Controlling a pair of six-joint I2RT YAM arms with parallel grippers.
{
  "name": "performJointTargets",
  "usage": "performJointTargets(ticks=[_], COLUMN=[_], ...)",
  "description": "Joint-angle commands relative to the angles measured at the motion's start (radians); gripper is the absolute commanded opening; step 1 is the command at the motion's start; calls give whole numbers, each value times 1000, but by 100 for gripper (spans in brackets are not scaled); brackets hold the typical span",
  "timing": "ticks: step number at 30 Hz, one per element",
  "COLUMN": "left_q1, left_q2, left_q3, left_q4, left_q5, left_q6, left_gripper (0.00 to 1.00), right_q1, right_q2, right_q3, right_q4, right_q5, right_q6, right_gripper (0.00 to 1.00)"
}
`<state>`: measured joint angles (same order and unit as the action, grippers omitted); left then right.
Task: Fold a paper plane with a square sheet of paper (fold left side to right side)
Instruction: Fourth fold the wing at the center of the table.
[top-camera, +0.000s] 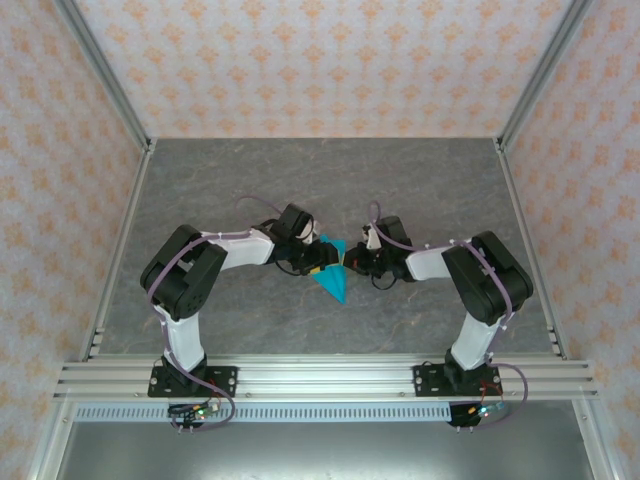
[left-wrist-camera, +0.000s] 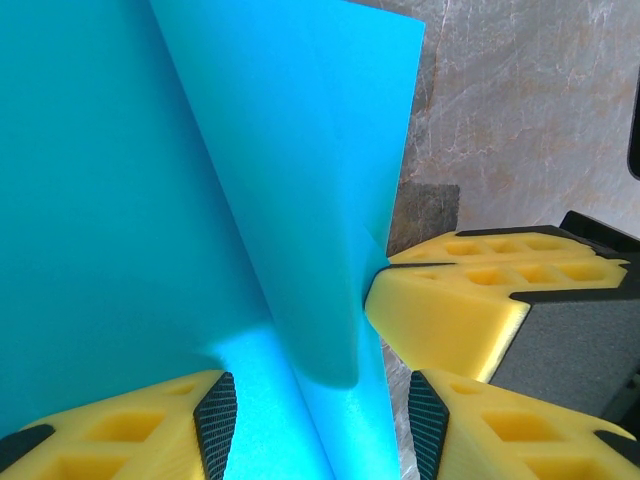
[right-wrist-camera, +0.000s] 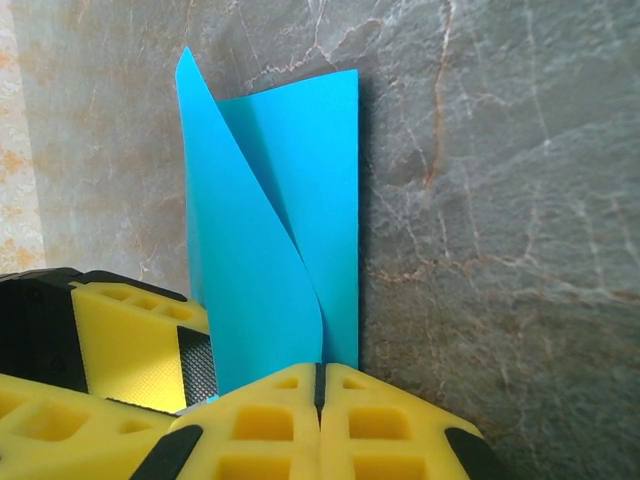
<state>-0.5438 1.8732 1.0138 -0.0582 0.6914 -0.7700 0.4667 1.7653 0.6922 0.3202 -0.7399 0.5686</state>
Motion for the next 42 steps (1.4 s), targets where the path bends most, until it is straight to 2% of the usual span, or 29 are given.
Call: performJointTargets(ticks=[1,20,36,42], left_q1=[-9,-9,-9,-11], left_q2=[12,17,12,14], left_q3=[-7,-9,-4,1], left_q4=[-37,-38,-43,-45], left_q5=[-39,-43,-41,-39], left_q6=[3,2,3,5], left_gripper=[53,52,52,52], right_q1=[10,19,38,41], right_q2=[-3,-76,7,-12], right_q3=[21,14,61,60], right_q4=[-72,-69,-167,-138], right_q5=[67,62,120,91], right_q6=[-49,-52,-94,-87], right_gripper=[0,0,0,1])
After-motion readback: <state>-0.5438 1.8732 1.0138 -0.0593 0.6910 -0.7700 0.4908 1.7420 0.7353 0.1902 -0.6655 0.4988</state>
